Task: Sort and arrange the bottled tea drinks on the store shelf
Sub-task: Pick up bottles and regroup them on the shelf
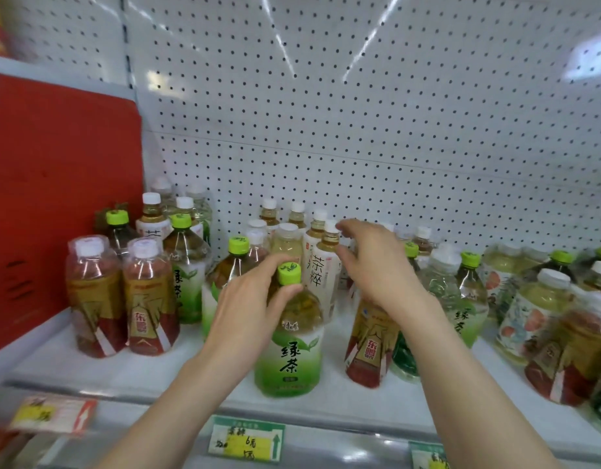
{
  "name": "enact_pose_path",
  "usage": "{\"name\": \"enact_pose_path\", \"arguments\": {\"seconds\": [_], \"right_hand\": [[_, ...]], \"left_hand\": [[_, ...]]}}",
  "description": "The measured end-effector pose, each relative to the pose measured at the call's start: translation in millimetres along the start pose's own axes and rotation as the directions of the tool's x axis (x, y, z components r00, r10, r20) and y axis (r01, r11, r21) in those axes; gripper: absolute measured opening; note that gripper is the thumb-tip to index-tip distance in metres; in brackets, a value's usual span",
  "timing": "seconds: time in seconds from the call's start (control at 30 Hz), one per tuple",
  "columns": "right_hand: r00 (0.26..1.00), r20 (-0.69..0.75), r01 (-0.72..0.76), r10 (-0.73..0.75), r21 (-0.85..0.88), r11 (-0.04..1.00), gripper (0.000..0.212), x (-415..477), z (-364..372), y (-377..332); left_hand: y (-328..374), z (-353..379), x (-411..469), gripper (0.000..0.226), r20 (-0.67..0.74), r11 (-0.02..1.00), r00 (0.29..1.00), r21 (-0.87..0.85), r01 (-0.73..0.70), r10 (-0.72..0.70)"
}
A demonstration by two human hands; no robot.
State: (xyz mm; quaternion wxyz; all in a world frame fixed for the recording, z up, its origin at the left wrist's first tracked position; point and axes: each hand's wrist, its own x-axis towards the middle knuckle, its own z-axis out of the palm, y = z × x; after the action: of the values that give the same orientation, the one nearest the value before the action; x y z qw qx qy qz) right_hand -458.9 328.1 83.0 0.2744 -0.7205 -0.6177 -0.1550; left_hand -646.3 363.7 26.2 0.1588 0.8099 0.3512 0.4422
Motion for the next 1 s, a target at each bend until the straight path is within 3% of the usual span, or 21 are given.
{"name": "enact_pose_path", "arguments": {"seconds": [0.1,0.2,0.27,0.37,0.53,0.67,0.77,1.0], "right_hand": [[0.975,0.208,0.026,-0.082,0.260,0.965,0.044,40.8,34.6,-28.5],[0.924,0.373,-0.034,-0.087,0.306,0.952,0.055,68.0,73.8,-46.5],[0.906,0.416,-0.073,-0.074,0.327,0.942,0.050,76.2,90.8,-50.0],[0.914,0.400,-0.084,-0.062,0.338,0.937,0.048,77.4,93.2,-47.2],[0.955,0.296,-0.089,0.031,0.184,0.979,0.038,52.3,58.5,-24.5],[0.947,0.315,-0.061,0.056,0.005,0.998,0.031,25.8,27.5,-9.0],[0.947,0.310,-0.060,0.079,-0.071,0.996,0.046,10.5,15.0,1.7],[0.947,0.296,-0.088,0.127,-0.141,0.986,0.044,-2.6,4.4,33.4]], "left_hand": [[-4.8,-8.1,-2.2,0.037,-0.023,1.000,1.000,0.011,0.010,-0.010],[-4.7,-11.2,-5.0,0.036,-0.010,0.999,1.000,-0.026,0.024,-0.024],[-4.4,-12.1,-4.4,0.037,-0.007,0.999,1.000,-0.037,0.027,-0.027],[-5.1,-12.1,-3.8,0.037,-0.022,0.999,1.000,-0.031,0.015,-0.016],[-2.6,-5.8,-0.7,0.037,-0.026,1.000,1.000,-0.018,0.000,-0.001],[1.4,10.3,7.7,0.040,-0.045,0.998,0.999,0.060,-0.010,0.013],[3.3,21.5,10.9,0.043,-0.045,0.998,0.999,0.067,0.012,-0.009],[0.4,39.0,31.2,0.043,-0.067,0.994,0.995,0.072,0.082,-0.077]]}}
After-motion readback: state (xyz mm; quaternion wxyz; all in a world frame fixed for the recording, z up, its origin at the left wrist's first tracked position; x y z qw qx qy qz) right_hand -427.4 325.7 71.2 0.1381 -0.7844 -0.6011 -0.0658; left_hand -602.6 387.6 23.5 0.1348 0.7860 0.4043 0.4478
